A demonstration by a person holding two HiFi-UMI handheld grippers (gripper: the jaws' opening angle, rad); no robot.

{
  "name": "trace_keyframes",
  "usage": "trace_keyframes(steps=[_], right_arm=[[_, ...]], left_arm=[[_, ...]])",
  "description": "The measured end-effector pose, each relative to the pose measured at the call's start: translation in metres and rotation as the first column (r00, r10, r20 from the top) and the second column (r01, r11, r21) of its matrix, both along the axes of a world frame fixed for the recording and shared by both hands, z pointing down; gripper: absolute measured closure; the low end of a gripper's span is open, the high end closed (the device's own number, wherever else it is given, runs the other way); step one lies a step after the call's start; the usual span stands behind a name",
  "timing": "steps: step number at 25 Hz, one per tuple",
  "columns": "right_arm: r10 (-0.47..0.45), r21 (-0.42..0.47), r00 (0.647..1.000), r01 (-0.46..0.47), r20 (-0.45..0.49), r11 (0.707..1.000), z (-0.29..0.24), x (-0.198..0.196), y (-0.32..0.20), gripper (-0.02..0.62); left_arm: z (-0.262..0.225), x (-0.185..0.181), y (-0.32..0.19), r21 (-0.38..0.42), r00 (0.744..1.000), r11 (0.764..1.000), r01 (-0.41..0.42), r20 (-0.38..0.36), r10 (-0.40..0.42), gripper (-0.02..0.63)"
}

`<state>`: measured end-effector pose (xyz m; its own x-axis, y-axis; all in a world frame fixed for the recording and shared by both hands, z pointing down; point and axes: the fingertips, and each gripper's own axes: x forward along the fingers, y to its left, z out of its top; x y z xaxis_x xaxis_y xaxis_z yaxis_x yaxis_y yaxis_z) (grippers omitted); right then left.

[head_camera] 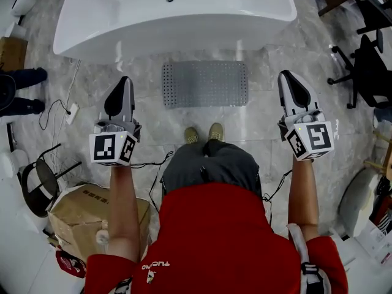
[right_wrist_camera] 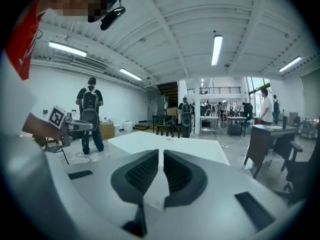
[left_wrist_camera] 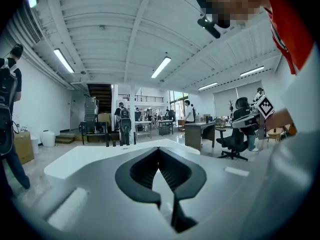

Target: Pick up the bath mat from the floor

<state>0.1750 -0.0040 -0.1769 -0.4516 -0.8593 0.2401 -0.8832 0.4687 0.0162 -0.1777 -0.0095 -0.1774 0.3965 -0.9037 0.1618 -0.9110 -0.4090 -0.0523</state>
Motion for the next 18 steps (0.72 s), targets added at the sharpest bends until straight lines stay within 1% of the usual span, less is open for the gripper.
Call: trace_keyframes(steps=[4,5,6,10,12,15,18], right_arm=[[0.029,-0.095,1.000,-0.029,-0.006,0.995,0.047,-0.001,-0.023,0.582],[0.033,-0.120,0.999,-0.033,-0.006,0.992,0.059,-0.002,-0.028,0.548],[0.036,-0.144,0.999,-0.036,-0.007,0.989,0.072,-0.002,-0.033,0.502],[0.064,-0.221,0.997,-0.070,-0.032,0.973,0.129,0.003,-0.049,0.473],[0.082,-0.251,0.996,-0.090,-0.042,0.964,0.161,0.006,-0.058,0.468],[0.101,-0.301,0.993,-0.113,-0.054,0.947,0.211,0.011,-0.070,0.460],[0.116,-0.344,0.991,-0.132,-0.069,0.929,0.262,0.018,-0.082,0.440]], left_arm=[[0.048,-0.020,-0.024,-0.076,1.000,0.997,0.024,0.004,-0.024,0.600],[0.061,-0.025,-0.030,-0.094,1.000,0.995,0.030,0.009,-0.030,0.600],[0.074,-0.030,-0.036,-0.112,0.999,0.993,0.035,0.013,-0.034,0.600],[0.133,-0.043,-0.057,-0.191,0.999,0.981,0.040,0.012,-0.038,0.592],[0.167,-0.049,-0.065,-0.232,0.999,0.972,0.037,0.020,-0.033,0.569],[0.222,-0.054,-0.073,-0.304,0.999,0.952,0.028,0.025,-0.021,0.520],[0.276,-0.058,-0.082,-0.366,1.000,0.930,0.028,0.024,-0.020,0.497]])
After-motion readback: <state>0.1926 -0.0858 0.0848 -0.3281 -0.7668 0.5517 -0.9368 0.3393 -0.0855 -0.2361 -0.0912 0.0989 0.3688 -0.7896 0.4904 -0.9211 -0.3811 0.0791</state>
